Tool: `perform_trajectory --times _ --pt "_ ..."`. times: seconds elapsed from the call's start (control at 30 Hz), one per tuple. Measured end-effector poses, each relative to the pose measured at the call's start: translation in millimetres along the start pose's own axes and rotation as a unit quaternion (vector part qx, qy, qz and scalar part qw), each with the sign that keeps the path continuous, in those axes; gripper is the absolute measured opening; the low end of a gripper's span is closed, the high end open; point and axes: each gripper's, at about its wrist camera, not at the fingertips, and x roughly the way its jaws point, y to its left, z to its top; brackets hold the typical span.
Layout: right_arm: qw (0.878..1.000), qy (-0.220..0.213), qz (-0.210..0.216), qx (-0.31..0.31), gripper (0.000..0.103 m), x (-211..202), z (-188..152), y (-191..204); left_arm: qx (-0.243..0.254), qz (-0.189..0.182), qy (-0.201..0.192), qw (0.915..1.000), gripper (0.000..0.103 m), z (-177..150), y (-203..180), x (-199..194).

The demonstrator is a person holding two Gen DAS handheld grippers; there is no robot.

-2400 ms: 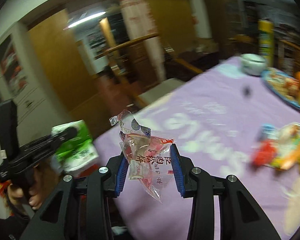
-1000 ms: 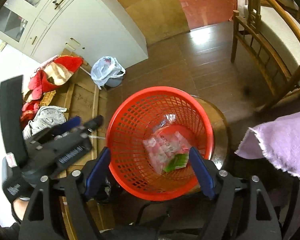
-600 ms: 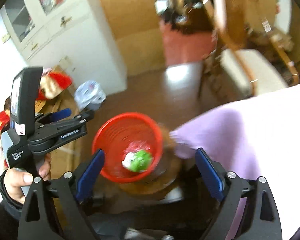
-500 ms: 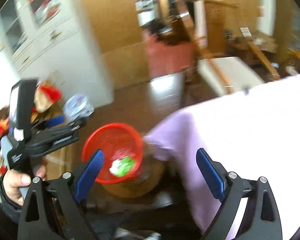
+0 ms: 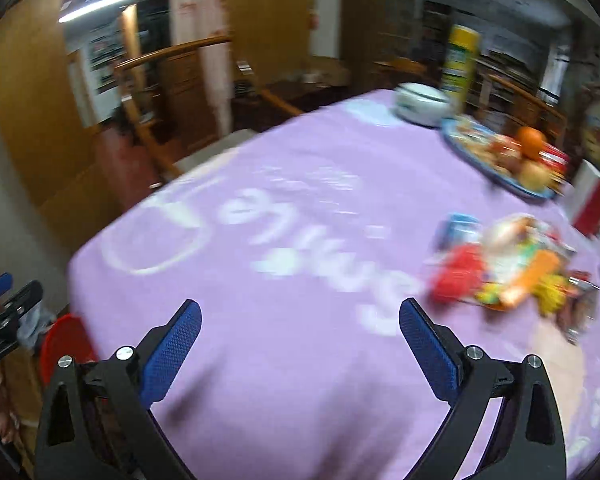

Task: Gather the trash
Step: 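Swing both tools back over the table toward the remaining trash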

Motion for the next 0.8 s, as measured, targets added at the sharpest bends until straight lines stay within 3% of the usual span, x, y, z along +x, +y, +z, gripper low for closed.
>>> perform_trajectory --times 0.17,0.37,0.6,0.8 --pt "0.998 0.003 -0.027 0.051 0.097 1 -4 -60 0.055 -0.044 -0.007 0.9975 0.087 13 -78 9" --pt "0.994 0.004 -0.053 0.093 0.097 -9 -23 -95 0.129 -0.085 0.003 0.9881 0.088 14 -174 27" --pt "0.988 0.012 -0.095 0.118 0.097 -3 -8 -153 0.171 -0.107 0.0 0.9794 0.091 24 -244 35" --pt "0.978 0.008 -0.082 0.191 0.097 10 -16 -202 0.196 -0.104 -0.03 0.9748 0.091 32 -279 42"
